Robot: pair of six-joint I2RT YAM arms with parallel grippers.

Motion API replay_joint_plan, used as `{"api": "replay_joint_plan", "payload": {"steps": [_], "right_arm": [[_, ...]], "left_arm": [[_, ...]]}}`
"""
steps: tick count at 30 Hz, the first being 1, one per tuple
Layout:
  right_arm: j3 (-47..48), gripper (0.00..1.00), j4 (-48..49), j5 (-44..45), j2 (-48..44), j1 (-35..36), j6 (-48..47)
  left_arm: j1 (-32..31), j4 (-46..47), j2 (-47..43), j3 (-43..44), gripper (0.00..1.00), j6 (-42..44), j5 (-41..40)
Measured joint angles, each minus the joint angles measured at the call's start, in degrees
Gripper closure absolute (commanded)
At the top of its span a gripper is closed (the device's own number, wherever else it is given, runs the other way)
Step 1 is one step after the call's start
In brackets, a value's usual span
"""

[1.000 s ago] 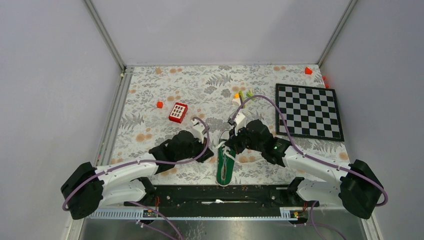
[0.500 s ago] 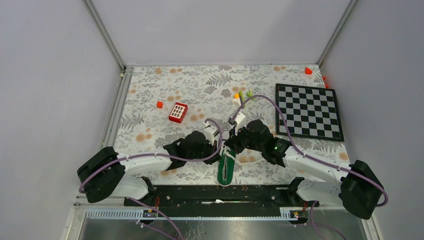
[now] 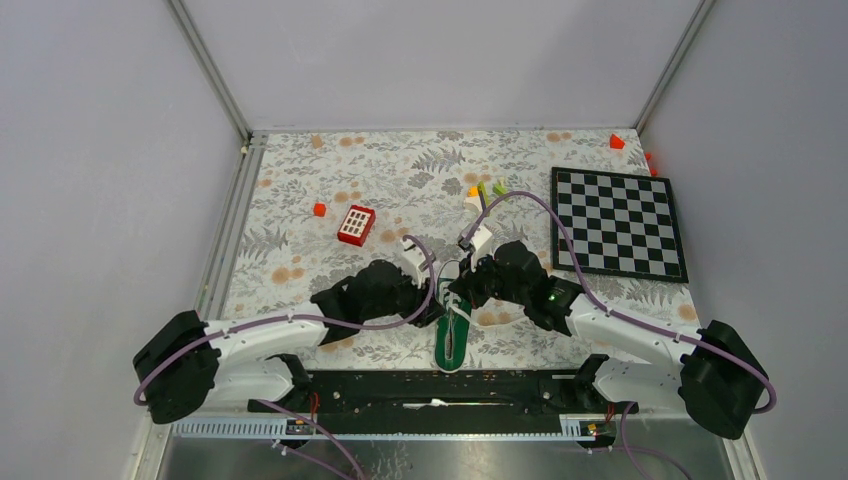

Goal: Tie the shoes
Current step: Wrap the shoelace around the shoelace.

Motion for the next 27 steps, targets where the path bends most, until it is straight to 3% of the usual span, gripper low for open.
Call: {"api": "replay_joint_plan", "payload": {"steps": [3,5,7,10,11,17,27], "right_arm": [[0.0,1.00,0.1,0.0,0.0,0.0,0.1],[0.0,1.00,0.3,-0.1,0.0,0.0,0.1],[0.0,1.00,0.4,-0.3,0.0,0.0,0.1],[0.0,1.00,0.4,-0.4,0.0,0.0,0.1],[0.0,1.00,0.4,-0.4,0.0,0.0,0.1],[0.0,1.00,0.4,-0.4,0.0,0.0,0.1],[0.0,1.00,0.4,-1.0,0.0,0.0,0.3]], "left_arm": [[0.0,-0.6,-2.7,-0.4,0.25,1.4,-0.5],[-0.1,-1.2,-5.4,-1.1,0.23,2.1,-1.1],[-0.1,-2.0,-7.8,-1.6,0.29,2.6,-2.3],[-0.1,-1.7,-11.4,-2.6,0.49,2.8,-5.4],[-0.1,-1.0,-12.8,-3.3,0.51,2.9,-6.6],[-0.1,4.9,-17.2,-5.9,0.55,1.2,-13.1],[-0.1,9.4,-5.7,-3.2,0.68,-0.5,-13.2]]}}
